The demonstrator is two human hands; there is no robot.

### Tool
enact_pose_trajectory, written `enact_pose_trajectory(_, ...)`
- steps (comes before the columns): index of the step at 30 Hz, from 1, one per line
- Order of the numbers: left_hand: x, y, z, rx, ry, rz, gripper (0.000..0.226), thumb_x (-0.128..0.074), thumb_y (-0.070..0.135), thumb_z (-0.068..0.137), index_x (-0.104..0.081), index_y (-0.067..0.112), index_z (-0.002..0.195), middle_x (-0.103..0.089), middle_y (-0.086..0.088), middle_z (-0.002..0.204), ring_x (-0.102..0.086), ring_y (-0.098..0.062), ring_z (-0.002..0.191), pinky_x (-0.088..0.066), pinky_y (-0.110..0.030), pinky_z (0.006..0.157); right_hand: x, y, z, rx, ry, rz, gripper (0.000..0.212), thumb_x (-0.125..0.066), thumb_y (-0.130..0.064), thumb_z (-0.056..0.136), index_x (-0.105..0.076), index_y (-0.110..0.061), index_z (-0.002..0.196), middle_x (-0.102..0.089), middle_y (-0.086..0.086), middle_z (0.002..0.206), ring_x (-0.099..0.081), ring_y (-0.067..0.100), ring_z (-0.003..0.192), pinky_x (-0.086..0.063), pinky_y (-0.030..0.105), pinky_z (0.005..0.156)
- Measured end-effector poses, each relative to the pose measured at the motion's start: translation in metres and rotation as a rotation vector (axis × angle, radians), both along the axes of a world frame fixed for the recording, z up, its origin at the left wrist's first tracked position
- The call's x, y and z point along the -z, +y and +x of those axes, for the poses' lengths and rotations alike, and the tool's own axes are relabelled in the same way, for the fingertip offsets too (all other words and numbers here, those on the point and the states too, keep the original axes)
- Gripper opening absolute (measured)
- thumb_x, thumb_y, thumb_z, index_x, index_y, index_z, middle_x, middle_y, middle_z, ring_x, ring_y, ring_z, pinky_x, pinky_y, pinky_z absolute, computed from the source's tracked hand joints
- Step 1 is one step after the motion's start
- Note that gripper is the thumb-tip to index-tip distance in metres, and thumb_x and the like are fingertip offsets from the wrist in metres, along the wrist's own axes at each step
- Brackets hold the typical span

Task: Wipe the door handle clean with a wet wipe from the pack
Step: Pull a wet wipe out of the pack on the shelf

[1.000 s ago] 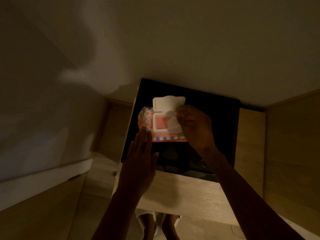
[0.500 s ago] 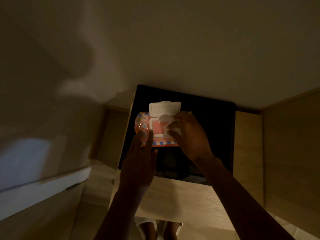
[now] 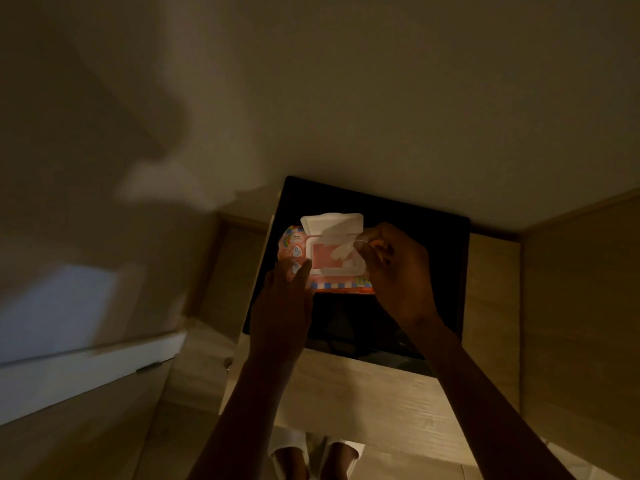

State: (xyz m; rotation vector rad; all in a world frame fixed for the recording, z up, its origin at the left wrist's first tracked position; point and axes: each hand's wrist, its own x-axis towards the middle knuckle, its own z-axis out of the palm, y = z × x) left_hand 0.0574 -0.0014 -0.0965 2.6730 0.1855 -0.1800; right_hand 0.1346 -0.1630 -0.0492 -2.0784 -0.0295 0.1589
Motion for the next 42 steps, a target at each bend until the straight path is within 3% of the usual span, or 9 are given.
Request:
enact_pose_trajectory(6,-0.005,-0.004,0.001,-0.020,0.012,-0.031,0.042,-0.054,0.023,0.092,-0.056,0.013,0.133,-0.052,-0.020,0.139,-0.060,-0.033,0.117,-0.059,-0.039,0.074,-0.018,0.000,-0.008,0.013,-0.076,0.038,0.007,-0.060,-0.016,0.094,-0.061,-0.022,0.089,-0.068,-0.013,0.095,-0.066,0.002,0.093,-0.060,0.034,0.075)
enact_pose_trajectory(10,-0.011,-0.008,-0.002,-0.067,0.077,-0.084,0.054,-0.052,0.020,0.095,-0.037,0.021,0.147,-0.032,-0.010,0.154,-0.037,-0.025,0.138,-0.051,-0.038,0.093,-0.032,-0.003,-0.015,0.072,-0.178,0.093,0.010,-0.057,-0.016,0.097,-0.065,-0.015,0.092,-0.069,-0.004,0.091,-0.068,0.012,0.089,-0.058,0.045,0.069)
enact_pose_trajectory(14,-0.017,-0.008,-0.008,-0.048,0.125,-0.105,0.062,-0.051,0.022,0.096,-0.026,0.024,0.152,-0.022,-0.005,0.159,-0.026,-0.022,0.144,-0.046,-0.037,0.100,-0.050,-0.002,-0.014,0.156,-0.245,0.180,0.011,-0.055,-0.012,0.098,-0.064,-0.015,0.092,-0.068,0.001,0.089,-0.068,0.017,0.087,-0.058,0.048,0.070)
enact_pose_trajectory(23,-0.027,0.004,-0.015,0.050,0.335,-0.141,0.068,-0.046,0.032,0.097,-0.010,0.028,0.155,-0.004,-0.002,0.164,-0.011,-0.029,0.150,-0.035,-0.048,0.112,-0.096,0.001,-0.022,0.157,-0.273,0.268,0.014,-0.053,-0.009,0.098,-0.062,-0.015,0.090,-0.065,-0.005,0.085,-0.064,0.009,0.084,-0.053,0.028,0.071)
enact_pose_trajectory(25,-0.033,0.006,-0.017,0.066,0.352,-0.203,0.066,-0.045,0.038,0.097,-0.015,0.025,0.154,-0.010,-0.004,0.163,-0.014,-0.027,0.149,-0.033,-0.046,0.113,-0.111,0.000,-0.022,0.136,-0.261,0.299,0.013,-0.052,-0.009,0.098,-0.061,-0.013,0.089,-0.063,-0.003,0.085,-0.062,0.009,0.083,-0.051,0.023,0.070)
enact_pose_trajectory(29,-0.072,0.005,-0.014,-0.095,0.094,-0.559,0.060,-0.050,0.042,0.087,-0.047,0.018,0.141,-0.051,-0.010,0.142,-0.052,-0.023,0.128,-0.049,-0.041,0.100,-0.142,-0.006,-0.020,0.038,-0.179,0.315,0.012,-0.052,-0.011,0.099,-0.060,-0.008,0.090,-0.061,0.003,0.085,-0.062,0.019,0.081,-0.051,0.031,0.067)
enact_pose_trajectory(33,-0.136,-0.001,-0.009,-0.165,0.009,-0.829,0.058,-0.065,0.037,0.083,-0.047,0.033,0.138,-0.053,0.000,0.139,-0.055,-0.012,0.123,-0.053,-0.035,0.097,-0.179,-0.016,-0.028,-0.105,-0.085,0.347,0.012,-0.050,-0.007,0.098,-0.058,-0.007,0.089,-0.061,-0.007,0.079,-0.060,0.008,0.074,-0.048,0.024,0.064)
enact_pose_trajectory(36,-0.187,-0.008,-0.017,-0.131,0.022,-0.845,0.063,-0.075,0.029,0.081,-0.049,0.028,0.138,-0.056,0.005,0.132,-0.057,-0.008,0.118,-0.051,-0.024,0.091,-0.213,-0.021,-0.040,-0.190,-0.014,0.328,0.018,-0.049,-0.006,0.098,-0.059,-0.016,0.087,-0.062,-0.010,0.076,-0.058,0.009,0.068,-0.045,0.023,0.055)
enact_pose_trajectory(42,-0.282,-0.017,-0.072,-0.194,-0.003,-0.774,0.018,-0.070,0.014,0.087,-0.070,0.002,0.100,-0.073,-0.008,0.094,-0.065,0.003,0.077,-0.047,-0.005,0.067,-0.291,-0.021,-0.072,-0.298,0.045,0.278,0.018,-0.050,-0.004,0.098,-0.061,-0.011,0.086,-0.061,-0.004,0.077,-0.058,0.002,0.067,-0.043,0.014,0.061)
